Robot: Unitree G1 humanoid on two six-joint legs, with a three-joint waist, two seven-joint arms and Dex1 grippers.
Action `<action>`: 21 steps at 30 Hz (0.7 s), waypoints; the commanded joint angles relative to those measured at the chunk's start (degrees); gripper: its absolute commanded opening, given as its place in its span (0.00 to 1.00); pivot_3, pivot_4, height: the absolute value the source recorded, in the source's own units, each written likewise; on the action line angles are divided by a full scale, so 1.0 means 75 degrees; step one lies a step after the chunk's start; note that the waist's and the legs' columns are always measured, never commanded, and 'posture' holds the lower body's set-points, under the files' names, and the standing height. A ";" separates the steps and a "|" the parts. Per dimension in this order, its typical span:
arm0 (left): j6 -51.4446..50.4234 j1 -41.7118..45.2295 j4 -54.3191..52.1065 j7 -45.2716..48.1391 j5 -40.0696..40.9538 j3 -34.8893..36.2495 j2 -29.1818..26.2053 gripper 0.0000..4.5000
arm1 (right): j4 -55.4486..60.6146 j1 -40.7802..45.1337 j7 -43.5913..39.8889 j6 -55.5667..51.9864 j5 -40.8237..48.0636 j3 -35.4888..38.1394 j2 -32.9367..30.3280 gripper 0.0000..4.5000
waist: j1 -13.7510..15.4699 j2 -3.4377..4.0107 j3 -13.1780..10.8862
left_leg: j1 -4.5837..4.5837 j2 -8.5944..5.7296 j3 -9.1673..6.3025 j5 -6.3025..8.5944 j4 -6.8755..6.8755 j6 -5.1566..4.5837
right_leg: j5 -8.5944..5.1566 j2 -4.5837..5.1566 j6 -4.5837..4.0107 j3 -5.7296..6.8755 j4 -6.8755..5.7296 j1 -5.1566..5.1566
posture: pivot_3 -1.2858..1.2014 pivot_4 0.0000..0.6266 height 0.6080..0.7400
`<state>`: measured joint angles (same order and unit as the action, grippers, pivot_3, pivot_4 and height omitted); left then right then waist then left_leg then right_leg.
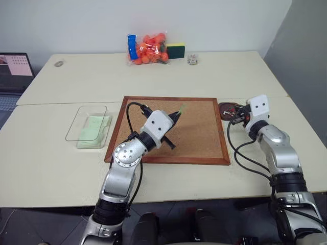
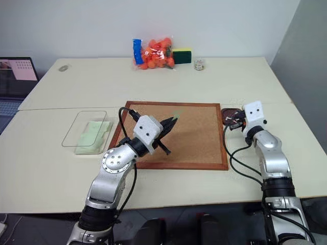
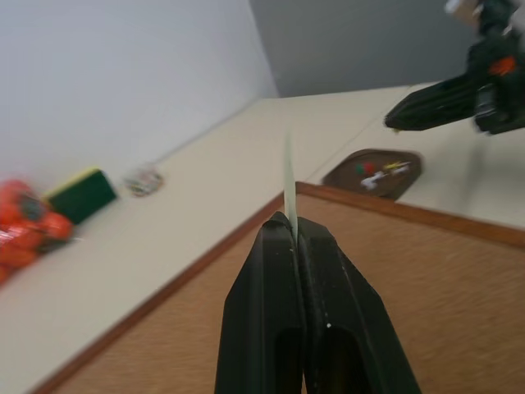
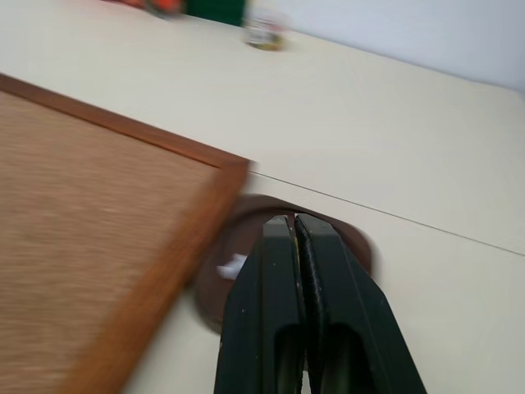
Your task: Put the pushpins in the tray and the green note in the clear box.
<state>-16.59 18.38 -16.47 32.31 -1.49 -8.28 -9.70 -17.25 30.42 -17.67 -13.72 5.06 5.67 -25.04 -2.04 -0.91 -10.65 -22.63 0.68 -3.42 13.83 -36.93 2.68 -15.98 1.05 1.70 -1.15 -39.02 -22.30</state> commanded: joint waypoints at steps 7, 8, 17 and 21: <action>-0.1173 0.0367 -0.0173 0.0250 0.1337 -0.0006 0.0061 0.01 | -0.1861 0.1361 0.0005 0.0746 -0.0167 -0.0016 0.0201 0.00 | 0.0005 0.0000 0.0000 | 0.0003 -0.0004 0.0019 0.0000 -0.0004 -0.0001 | 0.0001 0.0002 0.0000 -0.0020 0.0002 0.0002 | 0.52 0.24 1.00; -0.1173 0.0364 -0.0169 0.0230 0.1343 -0.0021 0.0049 0.01 | -0.2074 0.1534 -0.0021 0.0737 -0.0132 0.0004 0.0247 0.00 | 0.0006 0.0000 0.0000 | 0.0003 -0.0005 0.0021 0.0000 -0.0003 -0.0001 | 0.0001 0.0002 0.0000 -0.0022 0.0003 0.0001 | 0.52 0.24 1.00; -0.1227 0.0292 -0.0261 0.0052 0.1384 -0.0090 -0.0084 0.00 | -0.3398 0.2308 -0.0139 0.0683 0.0054 0.0253 0.0327 0.18 | 0.0030 0.0000 0.0000 | -0.0002 -0.0006 0.0022 0.0000 -0.0002 -0.0001 | 0.0001 0.0007 -0.0001 -0.0021 0.0006 0.0000 | 0.52 0.24 1.00; -0.1232 0.0279 -0.0272 0.0010 0.1411 -0.0102 -0.0119 0.00 | -0.3525 0.2382 -0.0149 0.0730 0.0075 0.0250 0.0306 0.40 | 0.0030 0.0000 0.0000 | -0.0003 -0.0008 0.0023 0.0000 -0.0002 -0.0001 | 0.0002 0.0009 -0.0001 -0.0022 0.0007 -0.0001 | 0.52 0.24 1.00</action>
<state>-26.03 20.40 -16.21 32.95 8.00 -8.64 -10.56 -44.28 46.21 -18.68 -9.32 4.81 6.19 -22.28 -1.81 -0.91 -10.65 -22.65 0.63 -3.26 13.83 -36.95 2.67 -15.97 1.12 1.69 -1.32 -38.97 -22.30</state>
